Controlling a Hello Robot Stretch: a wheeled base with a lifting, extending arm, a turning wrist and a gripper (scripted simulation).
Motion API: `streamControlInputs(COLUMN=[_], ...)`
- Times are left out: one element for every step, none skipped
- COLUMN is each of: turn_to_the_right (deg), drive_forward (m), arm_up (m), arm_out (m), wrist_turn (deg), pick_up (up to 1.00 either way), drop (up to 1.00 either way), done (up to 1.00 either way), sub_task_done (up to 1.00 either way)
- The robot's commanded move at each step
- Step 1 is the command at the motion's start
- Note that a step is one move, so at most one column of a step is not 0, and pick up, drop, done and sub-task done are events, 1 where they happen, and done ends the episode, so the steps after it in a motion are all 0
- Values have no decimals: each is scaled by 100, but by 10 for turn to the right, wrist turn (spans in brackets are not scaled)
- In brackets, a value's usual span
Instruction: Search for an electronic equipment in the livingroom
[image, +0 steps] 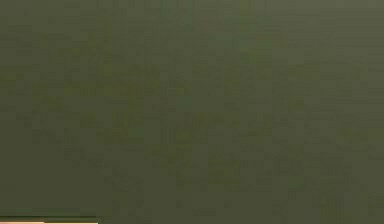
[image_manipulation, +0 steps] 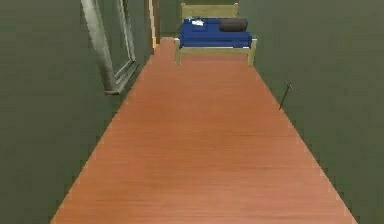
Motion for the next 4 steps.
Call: streamControlInputs(turn_to_the_right=[-450, -360, 0, -60], drive_forward=[0, 0, 100, 0], arm_up=[0, 0, 0, 0], arm_out=[0, 0, 0, 0], wrist_turn=[0, 0, 0, 0], pick_up=[0, 0, 0, 0], drop=[0, 0, 0, 0], done=[0, 0, 0, 0], sub_task_done=[0, 0, 0, 0])
